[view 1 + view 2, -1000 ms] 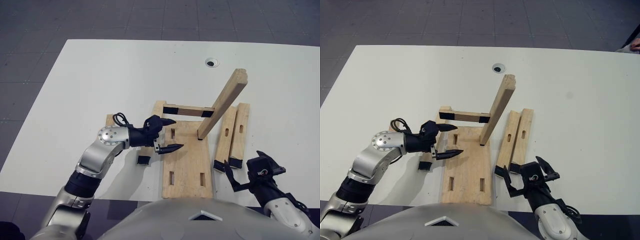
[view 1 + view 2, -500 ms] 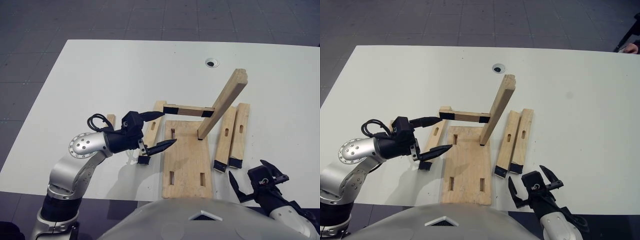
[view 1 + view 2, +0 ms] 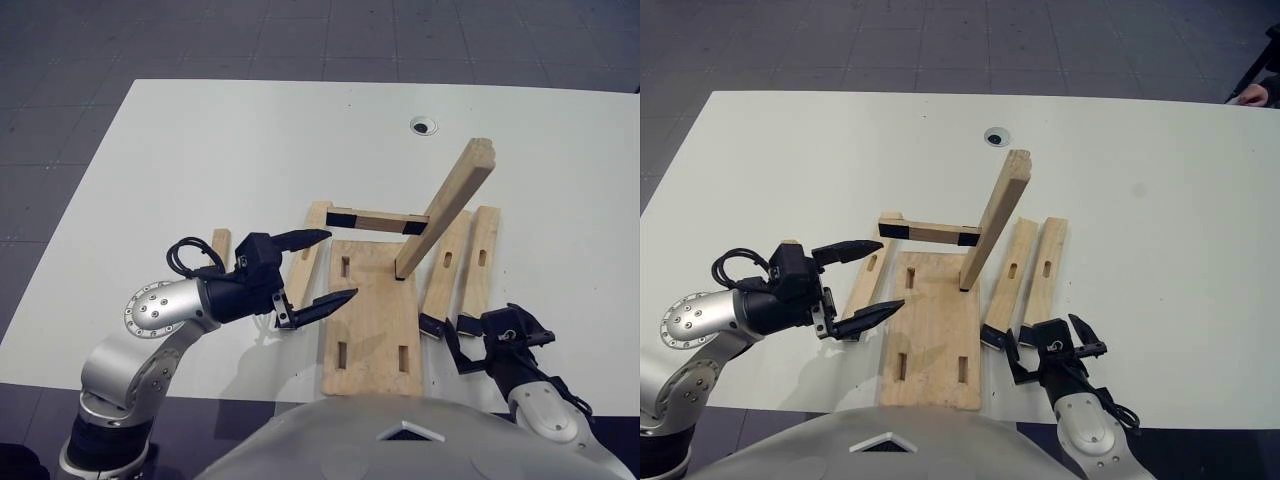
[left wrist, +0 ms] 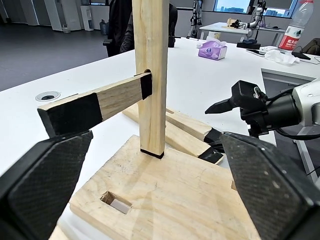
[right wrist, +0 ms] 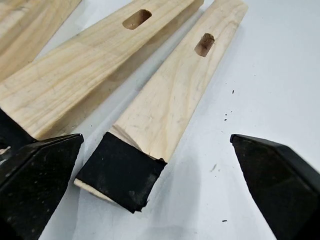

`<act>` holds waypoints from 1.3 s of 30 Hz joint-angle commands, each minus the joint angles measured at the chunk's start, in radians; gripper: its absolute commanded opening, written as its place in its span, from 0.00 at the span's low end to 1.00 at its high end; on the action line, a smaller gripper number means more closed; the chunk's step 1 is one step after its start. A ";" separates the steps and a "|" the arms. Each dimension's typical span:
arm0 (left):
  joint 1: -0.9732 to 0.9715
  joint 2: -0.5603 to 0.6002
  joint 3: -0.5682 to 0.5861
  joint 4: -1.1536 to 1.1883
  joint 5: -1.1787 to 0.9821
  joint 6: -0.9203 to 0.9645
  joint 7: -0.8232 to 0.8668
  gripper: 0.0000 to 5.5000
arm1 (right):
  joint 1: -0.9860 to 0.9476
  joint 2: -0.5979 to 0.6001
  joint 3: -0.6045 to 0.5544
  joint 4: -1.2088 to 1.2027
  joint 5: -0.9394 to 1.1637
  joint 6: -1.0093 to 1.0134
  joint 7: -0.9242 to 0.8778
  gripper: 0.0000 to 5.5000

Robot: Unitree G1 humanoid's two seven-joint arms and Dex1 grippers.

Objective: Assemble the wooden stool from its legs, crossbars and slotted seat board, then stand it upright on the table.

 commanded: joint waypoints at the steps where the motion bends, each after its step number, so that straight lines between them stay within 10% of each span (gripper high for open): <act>1: 0.022 0.012 0.003 -0.021 -0.002 0.010 0.020 0.86 | 0.007 0.054 0.017 0.066 -0.007 0.063 0.019 0.99; 12: 0.049 0.016 0.011 -0.064 -0.036 0.016 0.051 0.86 | 0.012 0.374 -0.106 0.093 0.021 0.296 -0.062 0.99; 31: 0.073 0.030 0.035 -0.093 -0.091 0.029 0.080 0.86 | 0.006 0.406 -0.168 0.079 -0.065 0.356 -0.090 0.44; 39: 0.096 0.021 0.059 -0.053 -0.103 0.019 0.081 0.86 | -0.356 0.331 -0.471 0.027 -0.041 0.426 0.023 0.39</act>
